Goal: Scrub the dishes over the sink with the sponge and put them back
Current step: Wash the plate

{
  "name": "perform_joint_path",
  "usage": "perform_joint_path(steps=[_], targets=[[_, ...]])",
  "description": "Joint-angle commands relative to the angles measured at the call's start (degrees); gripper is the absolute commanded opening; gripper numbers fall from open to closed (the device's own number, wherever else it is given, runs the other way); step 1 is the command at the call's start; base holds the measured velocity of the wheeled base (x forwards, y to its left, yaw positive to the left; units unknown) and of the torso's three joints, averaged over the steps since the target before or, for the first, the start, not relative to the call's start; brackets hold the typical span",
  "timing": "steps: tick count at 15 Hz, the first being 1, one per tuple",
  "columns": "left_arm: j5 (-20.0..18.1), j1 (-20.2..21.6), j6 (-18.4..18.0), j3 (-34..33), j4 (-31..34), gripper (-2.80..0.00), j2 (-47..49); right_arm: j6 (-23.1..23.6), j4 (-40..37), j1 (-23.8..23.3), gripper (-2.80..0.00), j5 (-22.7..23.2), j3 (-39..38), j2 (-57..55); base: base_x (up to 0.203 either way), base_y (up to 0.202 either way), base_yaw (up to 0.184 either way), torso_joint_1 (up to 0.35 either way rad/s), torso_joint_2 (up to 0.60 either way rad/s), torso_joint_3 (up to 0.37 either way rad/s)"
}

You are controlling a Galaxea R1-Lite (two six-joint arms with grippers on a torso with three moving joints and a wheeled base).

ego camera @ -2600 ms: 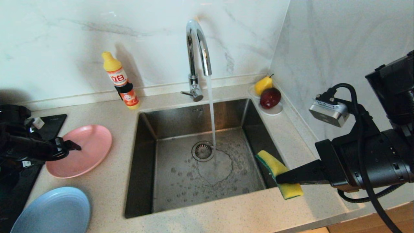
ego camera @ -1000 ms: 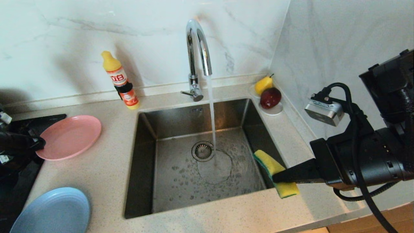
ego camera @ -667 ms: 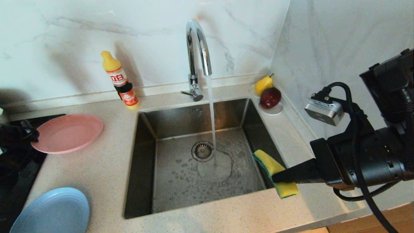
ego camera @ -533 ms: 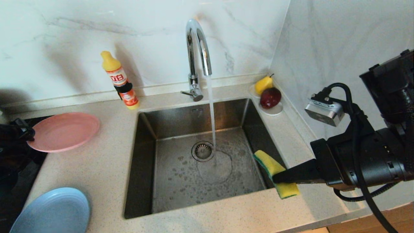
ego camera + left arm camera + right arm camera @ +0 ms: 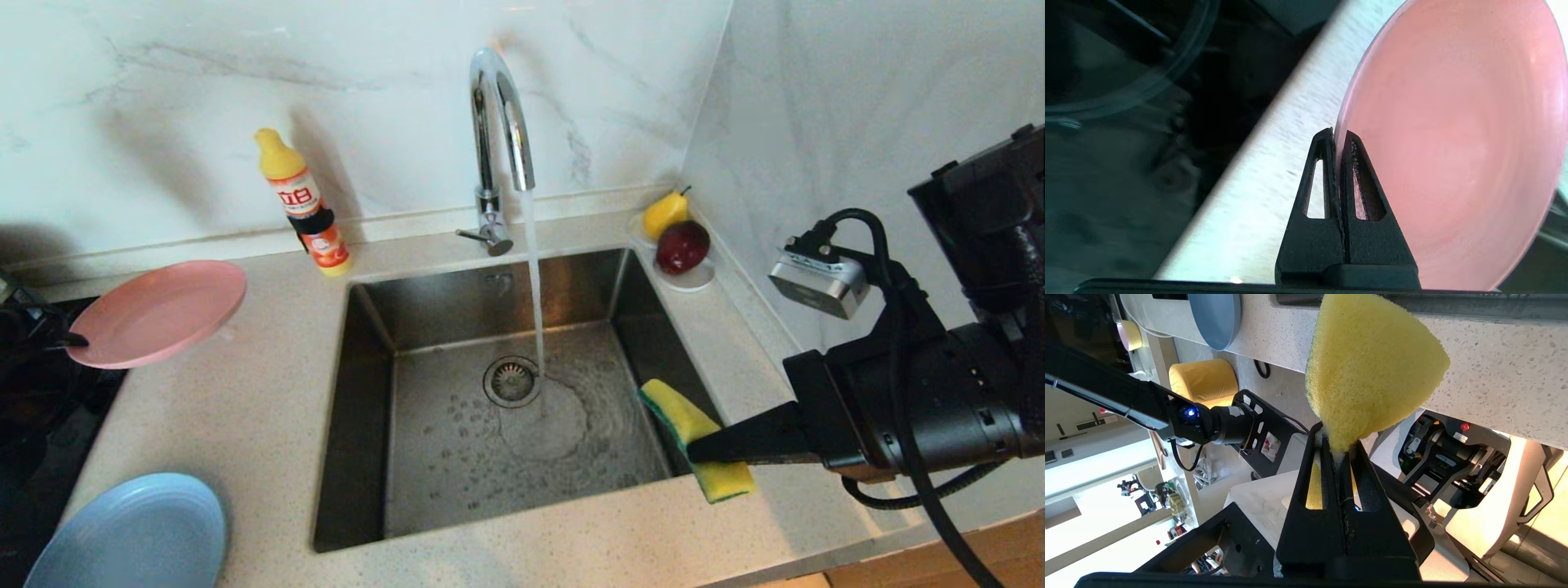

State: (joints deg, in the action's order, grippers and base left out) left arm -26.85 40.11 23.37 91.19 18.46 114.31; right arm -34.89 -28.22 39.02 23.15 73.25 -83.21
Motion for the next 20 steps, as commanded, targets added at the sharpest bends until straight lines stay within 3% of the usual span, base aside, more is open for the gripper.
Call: perform_joint_path(steps=[1, 6, 11, 13, 20], targets=[[-2.65, 0.07, 0.90, -1.44, 0.02, -2.80, -0.90, -0.22, -0.17, 0.26, -2.80, 0.14, 0.13, -0.02, 0.000, 0.000, 0.000, 0.000, 0.00, 0.000], [-3.06, -0.03, 0.20, -1.76, -0.62, -2.80, 0.16, -0.18, -0.17, 0.18, -2.80, 0.05, 0.05, -0.13, 0.000, 0.000, 0.000, 0.000, 0.00, 0.000], [-0.37, 0.12, -2.53, -1.46, -0.78, -2.80, 3.46, -0.18, -0.17, 0.20, -2.80, -0.03, 0.14, -0.45, 0.000, 0.000, 0.000, 0.000, 0.00, 0.000], [2.66, 1.19, -2.95, -1.37, -0.79, -2.80, 5.09, -0.18, -0.17, 0.18, -2.80, -0.12, 0.14, -0.55, 0.000, 0.000, 0.000, 0.000, 0.00, 0.000], [2.68, 5.07, -3.33, -1.71, -3.08, -2.80, 7.15, -0.18, -0.17, 0.18, -2.80, -0.03, 0.14, -0.63, 0.000, 0.000, 0.000, 0.000, 0.00, 0.000]])
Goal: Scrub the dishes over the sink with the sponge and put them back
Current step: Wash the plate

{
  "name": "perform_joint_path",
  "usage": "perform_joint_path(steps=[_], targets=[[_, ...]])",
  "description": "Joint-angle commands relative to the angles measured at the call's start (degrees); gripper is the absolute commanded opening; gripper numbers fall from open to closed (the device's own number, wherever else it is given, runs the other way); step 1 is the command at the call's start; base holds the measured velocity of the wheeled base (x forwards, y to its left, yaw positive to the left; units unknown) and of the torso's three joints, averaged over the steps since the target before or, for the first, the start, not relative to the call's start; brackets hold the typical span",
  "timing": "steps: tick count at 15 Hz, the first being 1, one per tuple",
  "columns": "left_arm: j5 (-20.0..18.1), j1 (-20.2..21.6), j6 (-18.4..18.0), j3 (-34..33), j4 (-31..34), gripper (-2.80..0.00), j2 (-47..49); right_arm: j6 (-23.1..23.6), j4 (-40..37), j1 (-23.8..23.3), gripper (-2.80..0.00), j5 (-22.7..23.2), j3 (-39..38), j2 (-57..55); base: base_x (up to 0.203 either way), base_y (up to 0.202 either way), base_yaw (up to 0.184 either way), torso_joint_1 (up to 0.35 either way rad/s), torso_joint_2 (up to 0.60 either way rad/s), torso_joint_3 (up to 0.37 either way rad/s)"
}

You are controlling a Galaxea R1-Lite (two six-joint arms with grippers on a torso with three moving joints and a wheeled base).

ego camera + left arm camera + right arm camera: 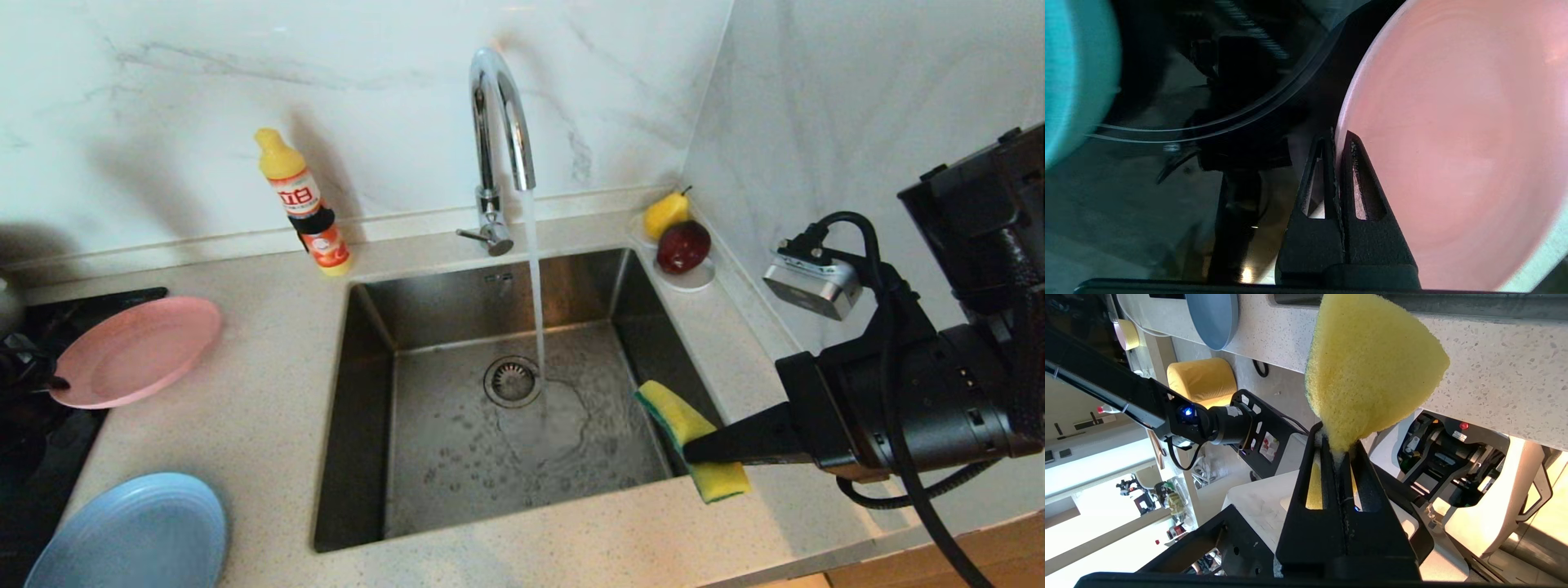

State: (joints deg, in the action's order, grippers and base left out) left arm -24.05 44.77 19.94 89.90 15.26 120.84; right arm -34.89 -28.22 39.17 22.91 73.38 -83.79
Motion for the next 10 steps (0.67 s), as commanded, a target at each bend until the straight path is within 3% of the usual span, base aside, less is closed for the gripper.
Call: perform_joint_path(steps=[1, 2, 7, 10], targets=[[-0.09, 0.49, 0.10, -0.69, 0.12, -2.80, 0.63, -0.18, -0.17, 0.03, -2.80, 0.20, 0.01, -0.06, 0.000, 0.000, 0.000, 0.000, 0.00, 0.000], [-0.13, 0.49, 0.10, -0.87, 0.03, 0.00, 0.75, -0.18, -0.17, 0.12, -2.80, 0.20, -0.03, -0.06, 0.000, 0.000, 0.000, 0.000, 0.00, 0.000], [-0.86, 0.93, 1.04, -2.96, -0.06, 0.00, 2.80, -0.18, -0.17, 0.03, -2.80, 0.11, -0.07, -0.06, 0.000, 0.000, 0.000, 0.000, 0.00, 0.000], [-6.14, 2.40, 3.80, -2.29, -0.06, 0.00, 3.07, -0.18, -0.17, 0.03, -2.80, 0.11, -0.16, -0.24, 0.000, 0.000, 0.000, 0.000, 0.00, 0.000]])
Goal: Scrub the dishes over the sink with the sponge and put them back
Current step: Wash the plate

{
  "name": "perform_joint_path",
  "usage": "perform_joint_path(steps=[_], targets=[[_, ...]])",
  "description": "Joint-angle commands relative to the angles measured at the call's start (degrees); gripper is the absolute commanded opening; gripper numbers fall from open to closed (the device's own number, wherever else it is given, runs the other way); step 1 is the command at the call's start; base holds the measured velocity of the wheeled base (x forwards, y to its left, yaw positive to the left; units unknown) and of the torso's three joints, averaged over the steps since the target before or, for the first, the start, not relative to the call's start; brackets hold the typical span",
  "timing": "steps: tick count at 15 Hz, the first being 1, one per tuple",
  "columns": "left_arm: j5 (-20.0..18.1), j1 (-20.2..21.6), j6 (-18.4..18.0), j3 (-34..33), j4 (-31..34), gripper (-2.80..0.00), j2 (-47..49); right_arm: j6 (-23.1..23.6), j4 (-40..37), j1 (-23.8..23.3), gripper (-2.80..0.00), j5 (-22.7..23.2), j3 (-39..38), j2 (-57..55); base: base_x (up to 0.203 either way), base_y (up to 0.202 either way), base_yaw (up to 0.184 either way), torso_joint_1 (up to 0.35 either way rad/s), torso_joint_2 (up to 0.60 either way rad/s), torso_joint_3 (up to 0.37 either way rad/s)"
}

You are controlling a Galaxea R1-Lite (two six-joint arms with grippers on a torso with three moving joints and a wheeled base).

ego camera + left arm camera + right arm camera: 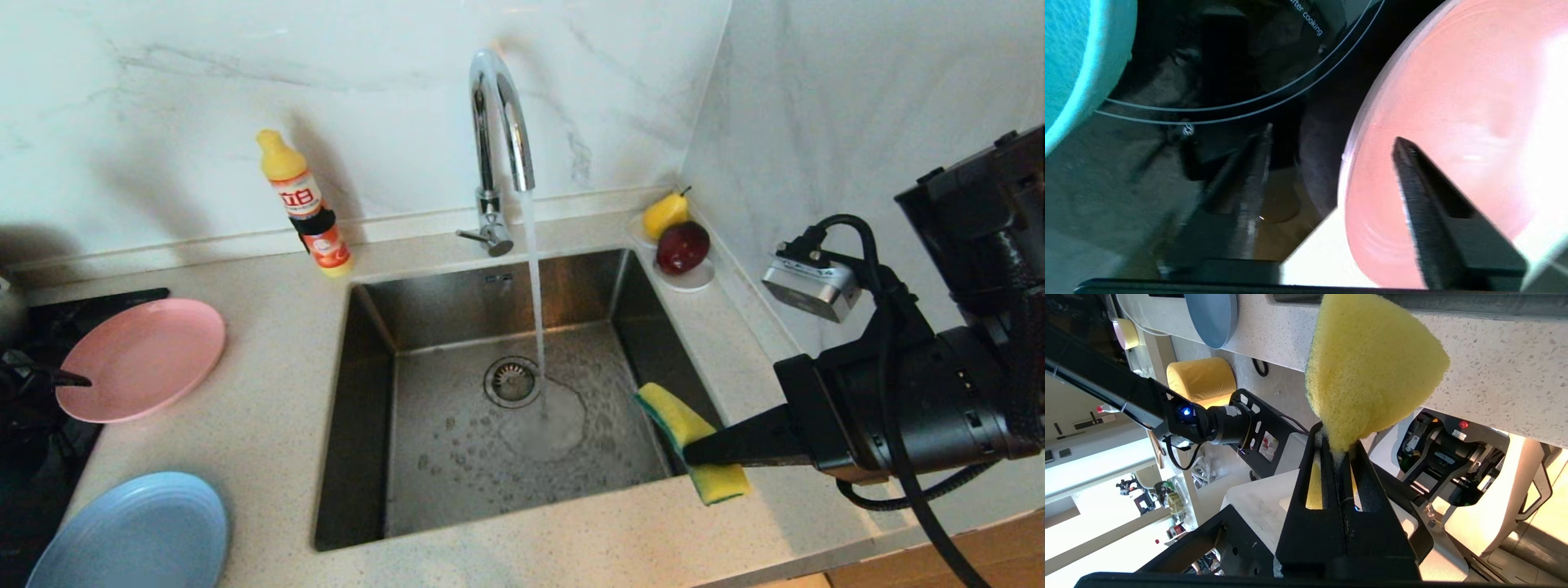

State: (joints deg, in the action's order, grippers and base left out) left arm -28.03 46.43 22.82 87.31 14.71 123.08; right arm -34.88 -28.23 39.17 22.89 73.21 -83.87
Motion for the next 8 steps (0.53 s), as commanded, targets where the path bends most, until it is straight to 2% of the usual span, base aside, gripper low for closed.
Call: perform_joint_path(steps=[1, 4, 7, 8], targets=[[-4.12, 1.27, 1.32, 0.47, 0.50, 0.00, 0.57, -0.18, -0.16, 0.03, -2.80, 0.13, 0.03, -0.07, 0.000, 0.000, 0.000, 0.000, 0.00, 0.000], [-5.87, 1.70, 1.67, 0.51, 0.50, 0.00, -0.42, -0.18, -0.16, 0.03, -2.80, 0.13, -0.07, -0.06, 0.000, 0.000, 0.000, 0.000, 0.00, 0.000], [-11.19, 3.37, 1.78, 0.52, 0.69, 0.00, -2.08, -0.27, -0.16, 0.03, -2.80, 0.05, 0.00, 0.02, 0.000, 0.000, 0.000, 0.000, 0.00, 0.000], [-11.91, 3.65, 1.87, 0.57, 0.76, 0.00, -2.77, -0.27, -0.16, 0.03, -2.80, 0.05, 0.00, 0.02, 0.000, 0.000, 0.000, 0.000, 0.00, 0.000]])
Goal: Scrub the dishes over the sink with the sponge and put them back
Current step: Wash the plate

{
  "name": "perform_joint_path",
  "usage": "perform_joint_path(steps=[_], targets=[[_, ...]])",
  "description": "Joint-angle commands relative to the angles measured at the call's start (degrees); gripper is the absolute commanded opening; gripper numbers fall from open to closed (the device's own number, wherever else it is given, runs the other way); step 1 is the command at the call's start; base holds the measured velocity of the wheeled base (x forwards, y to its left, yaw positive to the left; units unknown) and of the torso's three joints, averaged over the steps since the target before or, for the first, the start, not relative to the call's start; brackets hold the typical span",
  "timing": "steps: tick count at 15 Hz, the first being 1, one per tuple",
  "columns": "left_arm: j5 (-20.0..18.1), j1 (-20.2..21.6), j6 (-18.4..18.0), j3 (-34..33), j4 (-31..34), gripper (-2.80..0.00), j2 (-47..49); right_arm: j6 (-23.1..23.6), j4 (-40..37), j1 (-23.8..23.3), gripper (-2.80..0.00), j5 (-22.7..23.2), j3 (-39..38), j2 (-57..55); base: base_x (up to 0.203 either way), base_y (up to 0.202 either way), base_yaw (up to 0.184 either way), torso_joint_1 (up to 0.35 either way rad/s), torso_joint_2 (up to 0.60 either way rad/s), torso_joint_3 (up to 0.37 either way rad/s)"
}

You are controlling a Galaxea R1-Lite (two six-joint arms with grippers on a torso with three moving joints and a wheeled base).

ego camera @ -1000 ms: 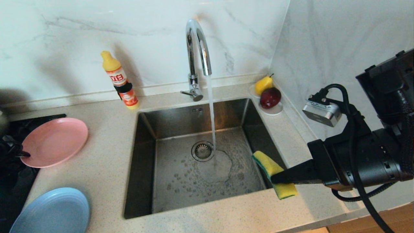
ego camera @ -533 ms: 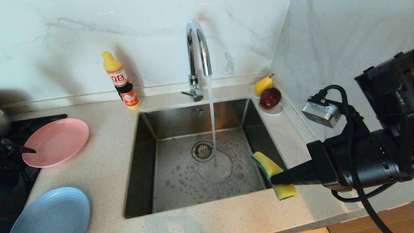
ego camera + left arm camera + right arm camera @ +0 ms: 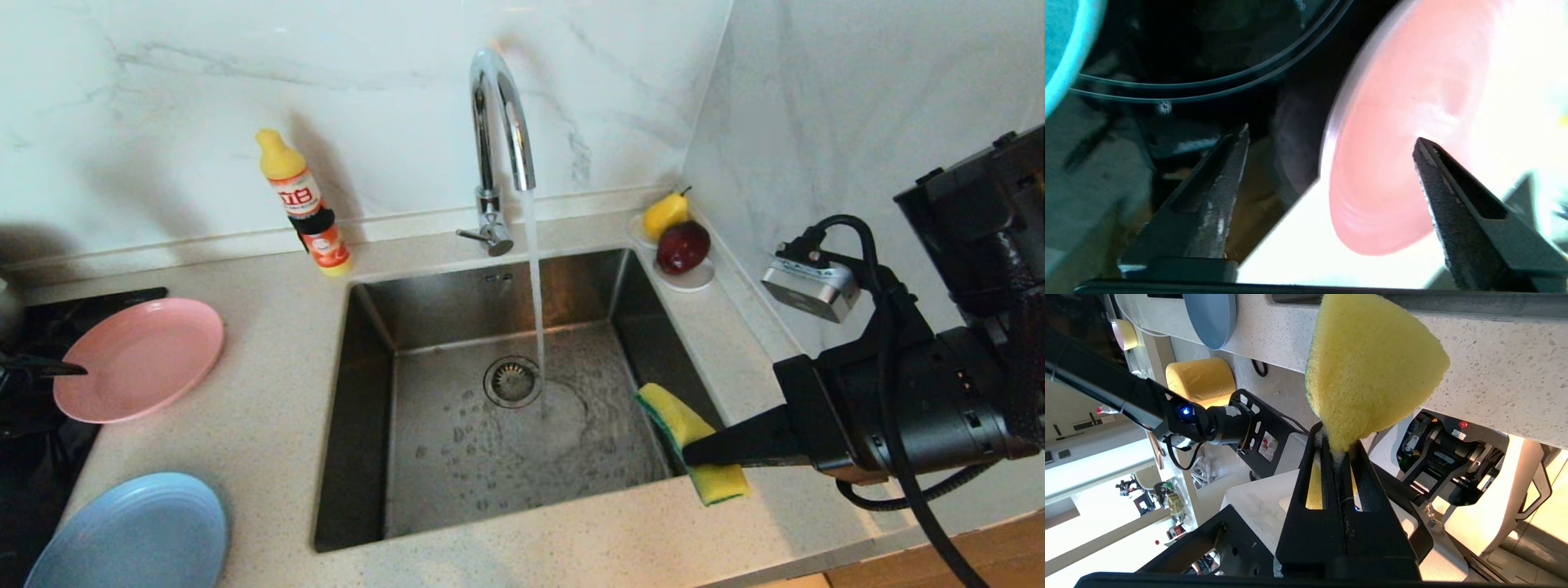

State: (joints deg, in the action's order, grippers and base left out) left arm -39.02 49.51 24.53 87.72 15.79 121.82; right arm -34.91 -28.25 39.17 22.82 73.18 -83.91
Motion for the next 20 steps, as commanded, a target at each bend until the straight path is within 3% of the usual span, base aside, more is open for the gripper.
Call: perform_joint_path(steps=[1, 5, 9, 14, 18, 20], targets=[[-1.03, 0.66, 0.16, 0.17, -0.32, 0.00, -2.17, -0.24, -0.14, 0.03, -2.80, 0.12, 0.03, 0.24, 0.000, 0.000, 0.000, 0.000, 0.00, 0.000], [-1.78, 0.76, -0.10, -0.43, -0.38, 0.00, -3.16, -0.24, -0.09, 0.06, -2.80, 0.12, 0.28, -0.12, 0.000, 0.000, 0.000, 0.000, 0.00, 0.000], [-6.06, 1.38, -0.71, -2.04, -0.49, 0.00, -2.55, -0.24, -0.14, 0.03, -2.80, 0.12, 0.21, -0.01, 0.000, 0.000, 0.000, 0.000, 0.00, 0.000], [-7.71, 1.38, -0.79, -2.45, -0.60, 0.00, -1.15, -0.24, -0.14, 0.03, -2.80, 0.12, 0.03, -0.12, 0.000, 0.000, 0.000, 0.000, 0.00, 0.000], [-8.15, 1.38, -0.55, -4.57, -4.90, 0.00, -0.36, -0.24, -0.14, -0.06, -2.80, 0.12, -0.23, -0.12, 0.000, 0.000, 0.000, 0.000, 0.00, 0.000], [-10.33, 1.46, -0.37, -5.18, -5.78, 0.00, -0.53, -0.15, -0.14, 0.03, -2.80, 0.12, -0.23, 0.06, 0.000, 0.000, 0.000, 0.000, 0.00, 0.000]])
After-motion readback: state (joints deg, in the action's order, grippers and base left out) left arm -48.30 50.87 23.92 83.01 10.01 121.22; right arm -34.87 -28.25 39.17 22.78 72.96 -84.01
